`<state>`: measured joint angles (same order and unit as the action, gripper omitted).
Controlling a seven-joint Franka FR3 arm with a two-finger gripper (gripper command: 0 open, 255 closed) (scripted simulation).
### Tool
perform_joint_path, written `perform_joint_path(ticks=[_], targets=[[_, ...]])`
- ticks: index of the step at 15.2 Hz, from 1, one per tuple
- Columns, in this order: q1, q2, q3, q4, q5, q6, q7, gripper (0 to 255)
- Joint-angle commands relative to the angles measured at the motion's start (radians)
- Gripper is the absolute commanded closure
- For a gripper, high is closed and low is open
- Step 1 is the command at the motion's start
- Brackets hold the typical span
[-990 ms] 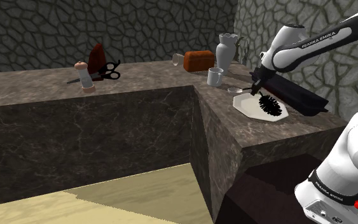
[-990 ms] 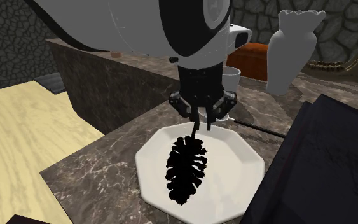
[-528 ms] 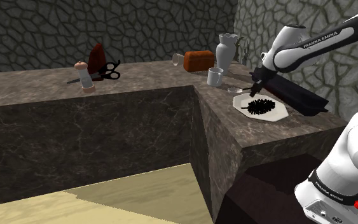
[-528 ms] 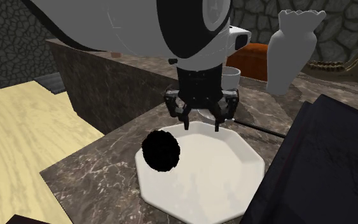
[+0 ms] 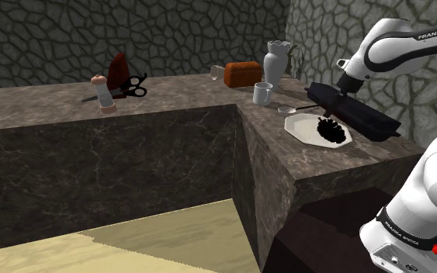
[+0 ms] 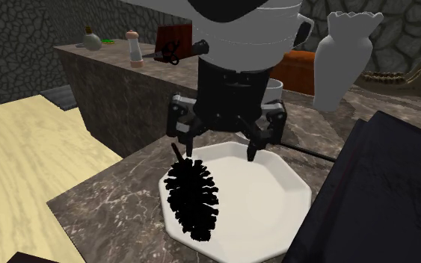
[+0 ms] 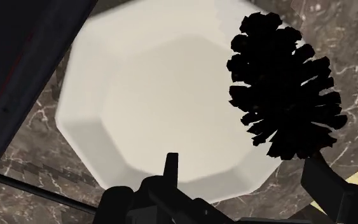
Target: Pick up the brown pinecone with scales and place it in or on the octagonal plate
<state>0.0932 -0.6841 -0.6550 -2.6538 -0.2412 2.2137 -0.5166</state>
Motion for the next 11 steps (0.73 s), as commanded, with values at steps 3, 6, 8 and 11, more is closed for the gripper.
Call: perform_joint_path(ticks=[3, 6, 8, 11], targets=[[-0.032, -0.08, -0.013, -0.025, 0.009, -0.179, -0.076, 0], [-0.04, -0.054, -0.014, -0.055, 0.017, -0.129, -0.087, 0], [-0.04, -0.038, -0.02, -0.074, 0.018, -0.095, -0.092, 0], [-0.035, -0.025, -0.027, -0.088, 0.017, -0.068, -0.093, 0]])
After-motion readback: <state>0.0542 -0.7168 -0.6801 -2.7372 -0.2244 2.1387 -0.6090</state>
